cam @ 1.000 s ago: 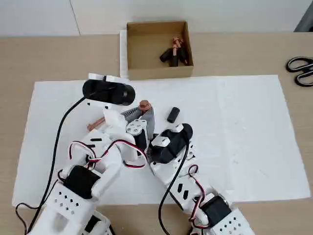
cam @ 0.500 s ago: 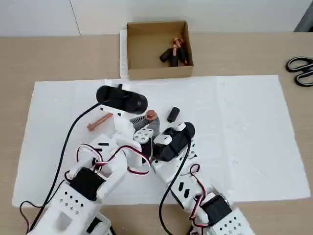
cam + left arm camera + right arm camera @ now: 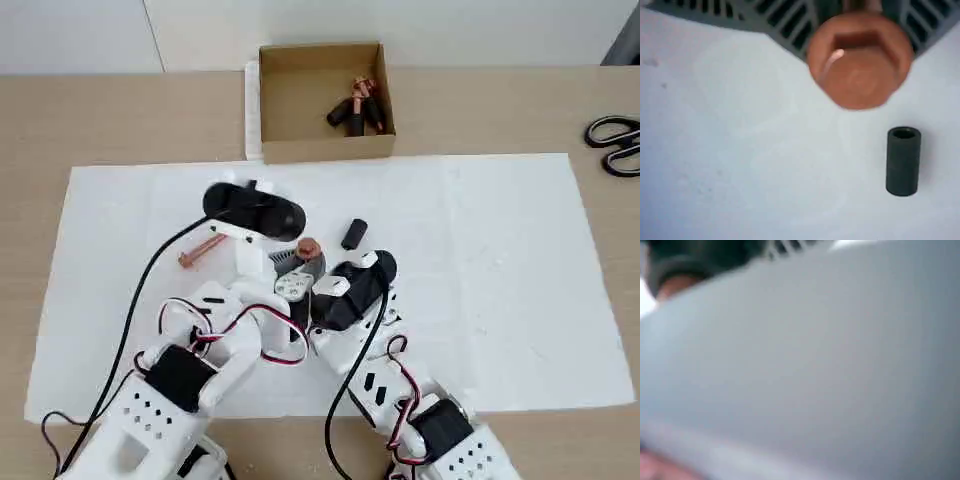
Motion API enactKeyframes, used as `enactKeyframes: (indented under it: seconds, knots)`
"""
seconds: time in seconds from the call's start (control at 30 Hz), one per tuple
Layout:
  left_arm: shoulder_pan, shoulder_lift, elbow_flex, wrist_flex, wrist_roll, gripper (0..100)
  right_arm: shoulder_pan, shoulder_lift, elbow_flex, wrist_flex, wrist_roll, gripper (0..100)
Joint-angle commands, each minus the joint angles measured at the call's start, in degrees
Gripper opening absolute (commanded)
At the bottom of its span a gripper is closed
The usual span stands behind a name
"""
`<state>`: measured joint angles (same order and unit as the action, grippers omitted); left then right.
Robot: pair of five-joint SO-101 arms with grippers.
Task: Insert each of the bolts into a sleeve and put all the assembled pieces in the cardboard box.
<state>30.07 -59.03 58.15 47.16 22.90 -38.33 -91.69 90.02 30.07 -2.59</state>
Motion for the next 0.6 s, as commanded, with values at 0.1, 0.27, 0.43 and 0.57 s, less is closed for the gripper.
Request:
enactKeyframes:
  seconds: [0.1, 0.27, 0.43, 0.57]
  knots:
    - [0.18, -0.97, 0.75, 0.35, -0.62, 0, 0.48, -0.92, -0.44, -1.36, 0.79, 0.4]
    - [0.18, -0.97, 1.71, 1.76, -0.35, 0, 0.48, -0.92, -0.44, -1.36, 0.79, 0.4]
    - [0.18, -0.97, 1.98, 2.37, -0.53, 7, 0.48, -0.92, -0.44, -1.36, 0.79, 0.4]
    - [0.18, -1.05, 1.54, 3.43, -0.35, 21, 0.48, -0.92, -0.35, -1.36, 0.79, 0.4]
